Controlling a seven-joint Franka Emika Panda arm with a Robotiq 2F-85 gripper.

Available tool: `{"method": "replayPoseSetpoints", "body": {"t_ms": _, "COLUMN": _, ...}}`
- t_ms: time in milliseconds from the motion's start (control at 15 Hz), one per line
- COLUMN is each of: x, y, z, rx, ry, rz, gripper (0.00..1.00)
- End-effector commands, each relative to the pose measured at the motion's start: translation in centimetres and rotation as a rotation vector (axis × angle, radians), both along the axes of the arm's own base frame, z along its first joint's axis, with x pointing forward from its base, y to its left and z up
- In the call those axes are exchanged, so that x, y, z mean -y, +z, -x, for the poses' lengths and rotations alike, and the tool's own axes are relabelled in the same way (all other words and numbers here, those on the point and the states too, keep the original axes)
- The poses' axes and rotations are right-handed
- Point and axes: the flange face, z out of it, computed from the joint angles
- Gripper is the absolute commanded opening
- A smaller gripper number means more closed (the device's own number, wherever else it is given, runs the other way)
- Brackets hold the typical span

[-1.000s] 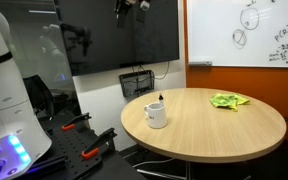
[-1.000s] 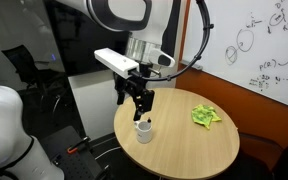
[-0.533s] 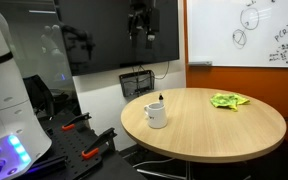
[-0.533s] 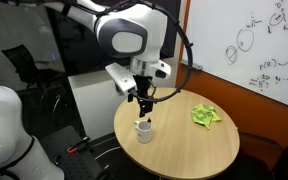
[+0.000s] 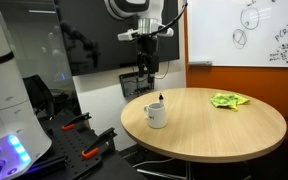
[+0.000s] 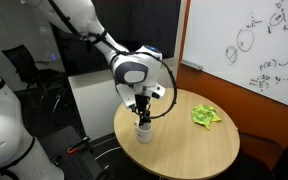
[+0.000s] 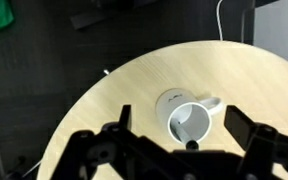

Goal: Move the mug to the right.

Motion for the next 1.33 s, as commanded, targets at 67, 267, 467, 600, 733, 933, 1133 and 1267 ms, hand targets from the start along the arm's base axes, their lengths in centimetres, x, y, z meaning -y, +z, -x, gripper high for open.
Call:
{"method": "replayPoseSetpoints", "body": {"t_ms": 67, "x": 0.6, "y": -4.4, "z": -3.4, "rx": -0.029, "ry": -0.023, "rz": -0.03, "gripper": 1.0}}
{"method": "replayPoseSetpoints", "body": {"t_ms": 267, "x": 0.9, "y": -7.5, "z": -5.9, "rx": -0.063, "ry": -0.043, "rz": -0.034, "gripper": 1.0}}
{"method": "replayPoseSetpoints", "body": {"t_ms": 467, "x": 0.7, "y": -10.1, "z": -8.0, "rx": -0.084, "ry": -0.05, "rz": -0.037, "gripper": 1.0}}
{"method": "replayPoseSetpoints", "body": {"t_ms": 600, "x": 0.9, "y": -11.8, "z": -9.0, "rx": -0.101, "ry": -0.049, "rz": -0.041, "gripper": 1.0}}
{"method": "replayPoseSetpoints", "body": {"t_ms": 733, "x": 1.2, "y": -13.4, "z": -9.6, "rx": -0.127, "ry": -0.046, "rz": -0.053, "gripper": 1.0}}
{"method": "replayPoseSetpoints", "body": {"t_ms": 933, "x": 1.5, "y": -15.5, "z": -10.2, "rx": -0.144, "ry": -0.044, "rz": -0.06, "gripper": 1.0}}
{"method": "replayPoseSetpoints", "body": {"t_ms": 1133, "x": 1.4, "y": -16.8, "z": -10.4, "rx": -0.154, "ry": -0.048, "rz": -0.065, "gripper": 0.81}}
{"method": "replayPoseSetpoints", "body": {"t_ms": 1267, "x": 1.4, "y": -17.1, "z": -10.4, "rx": -0.151, "ry": -0.051, "rz": -0.064, "gripper": 0.64}}
